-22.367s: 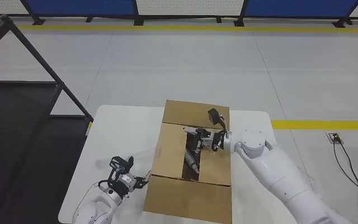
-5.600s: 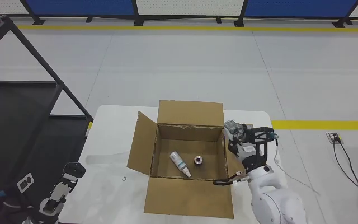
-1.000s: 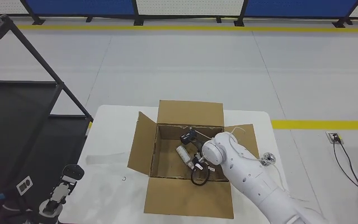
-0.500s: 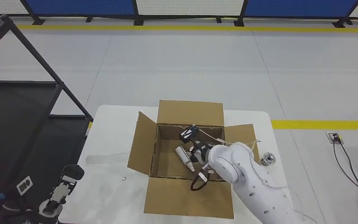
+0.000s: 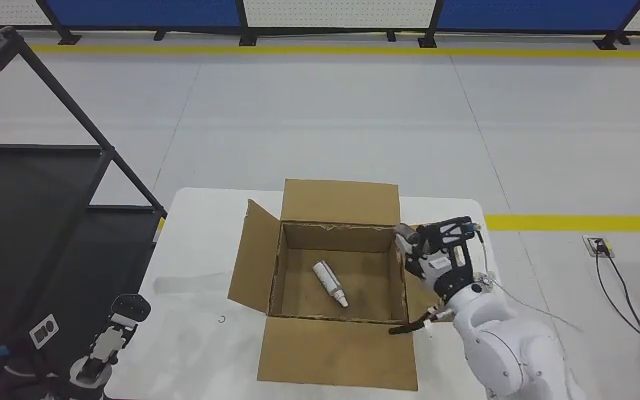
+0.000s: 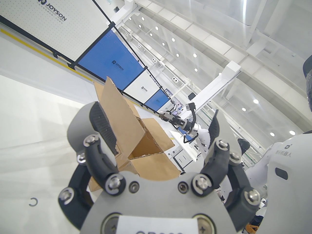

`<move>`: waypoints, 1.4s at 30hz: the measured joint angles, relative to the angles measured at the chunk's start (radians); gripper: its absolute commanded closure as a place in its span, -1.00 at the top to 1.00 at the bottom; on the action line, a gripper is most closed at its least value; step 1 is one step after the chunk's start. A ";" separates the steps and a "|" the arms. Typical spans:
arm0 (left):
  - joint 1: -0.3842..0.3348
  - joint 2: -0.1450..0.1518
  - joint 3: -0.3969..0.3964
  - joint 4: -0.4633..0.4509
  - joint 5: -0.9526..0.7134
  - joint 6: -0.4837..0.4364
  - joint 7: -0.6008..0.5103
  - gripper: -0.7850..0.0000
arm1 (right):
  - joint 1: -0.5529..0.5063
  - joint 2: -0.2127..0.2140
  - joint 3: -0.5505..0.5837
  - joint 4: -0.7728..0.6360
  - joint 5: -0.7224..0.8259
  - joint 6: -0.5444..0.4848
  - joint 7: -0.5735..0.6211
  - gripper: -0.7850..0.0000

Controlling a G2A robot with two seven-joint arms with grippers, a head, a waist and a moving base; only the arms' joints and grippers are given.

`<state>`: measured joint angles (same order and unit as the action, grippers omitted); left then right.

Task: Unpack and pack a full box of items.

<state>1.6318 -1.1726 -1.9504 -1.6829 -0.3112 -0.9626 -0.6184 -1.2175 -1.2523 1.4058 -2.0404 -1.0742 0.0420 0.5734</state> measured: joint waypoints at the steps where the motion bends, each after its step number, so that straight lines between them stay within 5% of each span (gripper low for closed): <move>1: 0.000 0.000 0.000 0.000 0.000 0.000 0.000 1.00 | -0.024 0.002 0.025 -0.010 0.012 0.001 -0.016 -1.00; 9: 0.000 0.000 0.000 0.000 0.000 0.000 0.000 1.00 | -0.198 0.012 0.215 -0.087 0.046 0.060 -0.039 -1.00; 21: 0.000 0.000 0.000 0.000 0.000 0.000 0.000 1.00 | -0.279 0.025 0.375 0.015 0.065 0.133 0.186 -1.00; 28: 0.000 0.000 0.000 0.000 0.000 0.000 0.000 1.00 | -0.204 0.039 0.360 0.186 0.055 0.063 0.359 -1.00; 42: 0.000 0.000 0.000 0.000 0.000 0.000 0.000 1.00 | 0.016 0.051 0.248 0.442 -0.037 0.059 0.507 -1.00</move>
<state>1.6317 -1.1726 -1.9504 -1.6829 -0.3112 -0.9626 -0.6184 -1.2018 -1.2017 1.6538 -1.5989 -1.1115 0.1005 1.0809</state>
